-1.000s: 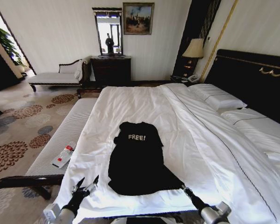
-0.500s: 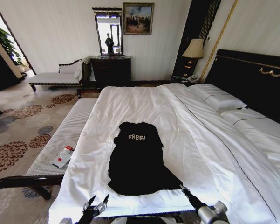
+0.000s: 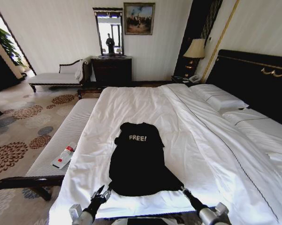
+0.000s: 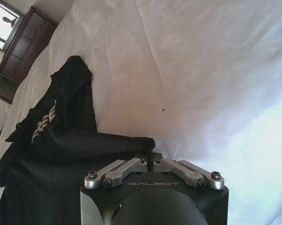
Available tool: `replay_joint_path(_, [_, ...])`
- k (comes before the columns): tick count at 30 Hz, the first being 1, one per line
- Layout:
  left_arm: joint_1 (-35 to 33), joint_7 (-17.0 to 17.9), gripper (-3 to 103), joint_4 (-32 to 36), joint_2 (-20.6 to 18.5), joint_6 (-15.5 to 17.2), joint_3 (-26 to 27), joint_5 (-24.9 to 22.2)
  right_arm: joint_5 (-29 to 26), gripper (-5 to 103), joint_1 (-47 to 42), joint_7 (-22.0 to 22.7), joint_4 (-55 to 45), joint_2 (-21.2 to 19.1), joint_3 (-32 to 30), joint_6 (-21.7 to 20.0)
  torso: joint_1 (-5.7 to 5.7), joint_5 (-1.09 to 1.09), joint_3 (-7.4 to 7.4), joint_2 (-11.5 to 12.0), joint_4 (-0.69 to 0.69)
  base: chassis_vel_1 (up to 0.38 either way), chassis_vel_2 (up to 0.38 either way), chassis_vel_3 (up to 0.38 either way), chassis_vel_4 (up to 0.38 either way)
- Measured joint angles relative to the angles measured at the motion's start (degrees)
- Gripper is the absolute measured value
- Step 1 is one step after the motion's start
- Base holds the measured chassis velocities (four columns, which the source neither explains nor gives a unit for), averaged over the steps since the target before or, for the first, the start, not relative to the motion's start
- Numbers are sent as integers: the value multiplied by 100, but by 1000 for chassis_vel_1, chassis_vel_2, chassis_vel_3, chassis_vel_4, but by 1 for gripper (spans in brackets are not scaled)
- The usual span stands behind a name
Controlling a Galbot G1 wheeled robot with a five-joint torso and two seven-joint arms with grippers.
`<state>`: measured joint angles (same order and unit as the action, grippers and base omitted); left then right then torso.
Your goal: Fold the clothes on the bed.
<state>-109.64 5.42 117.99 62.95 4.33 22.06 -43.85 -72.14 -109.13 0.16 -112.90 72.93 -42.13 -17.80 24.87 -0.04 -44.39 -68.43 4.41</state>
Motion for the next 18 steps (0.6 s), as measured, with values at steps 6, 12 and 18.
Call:
replay_joint_path(6, [96,11,51,-109,42,1,-80,5,6,1,-40,-41,-61,4,-35,-2,0,0,0,0,0,0,0,0,0])
replay_joint_path(12, [138,10,39,-150,49,1,-69,0,41,1,-48,-65,-73,34,-29,-2,0,0,0,0,0,0,0,0,0])
replay_joint_path(18, [172,9,36,-205,104,-22,-105,1,56,1,-75,-83,-123,43,-33,3,0,0,0,0,0,0,0,0,0])
